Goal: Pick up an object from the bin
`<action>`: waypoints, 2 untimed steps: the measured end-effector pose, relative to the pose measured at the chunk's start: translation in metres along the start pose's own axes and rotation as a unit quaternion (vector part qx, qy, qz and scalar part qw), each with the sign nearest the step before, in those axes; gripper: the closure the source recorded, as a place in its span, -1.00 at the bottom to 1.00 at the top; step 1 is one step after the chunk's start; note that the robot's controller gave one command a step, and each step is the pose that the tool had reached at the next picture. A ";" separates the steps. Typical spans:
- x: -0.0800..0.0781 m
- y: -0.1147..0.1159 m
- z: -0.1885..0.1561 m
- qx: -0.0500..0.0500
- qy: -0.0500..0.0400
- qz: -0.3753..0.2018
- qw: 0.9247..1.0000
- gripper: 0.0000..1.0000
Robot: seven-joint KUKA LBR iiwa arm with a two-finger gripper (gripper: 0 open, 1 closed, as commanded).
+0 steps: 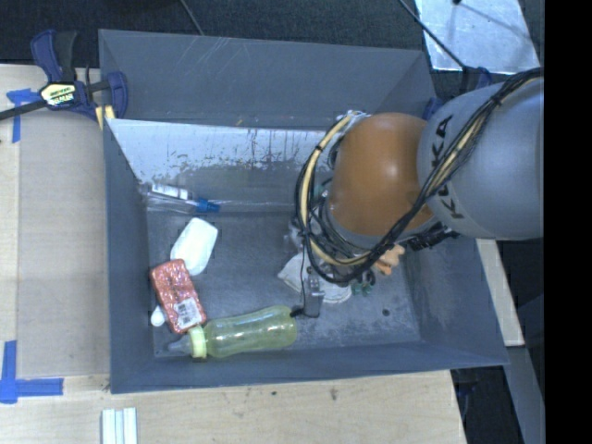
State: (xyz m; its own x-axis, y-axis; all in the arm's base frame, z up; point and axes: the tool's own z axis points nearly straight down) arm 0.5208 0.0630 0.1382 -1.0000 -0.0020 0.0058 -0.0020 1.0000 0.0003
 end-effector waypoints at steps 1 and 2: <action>-0.002 0.000 -0.004 0.000 -0.004 0.001 1.000 -1.00; -0.018 -0.050 0.043 -0.001 -0.008 0.006 1.000 -1.00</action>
Offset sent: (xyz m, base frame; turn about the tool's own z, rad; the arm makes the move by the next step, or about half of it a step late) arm 0.0202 -0.0750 -0.0682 0.0247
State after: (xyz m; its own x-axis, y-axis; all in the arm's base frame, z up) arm 0.5382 0.0134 0.0951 -0.9999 0.0098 -0.0096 0.0098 1.0000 0.0017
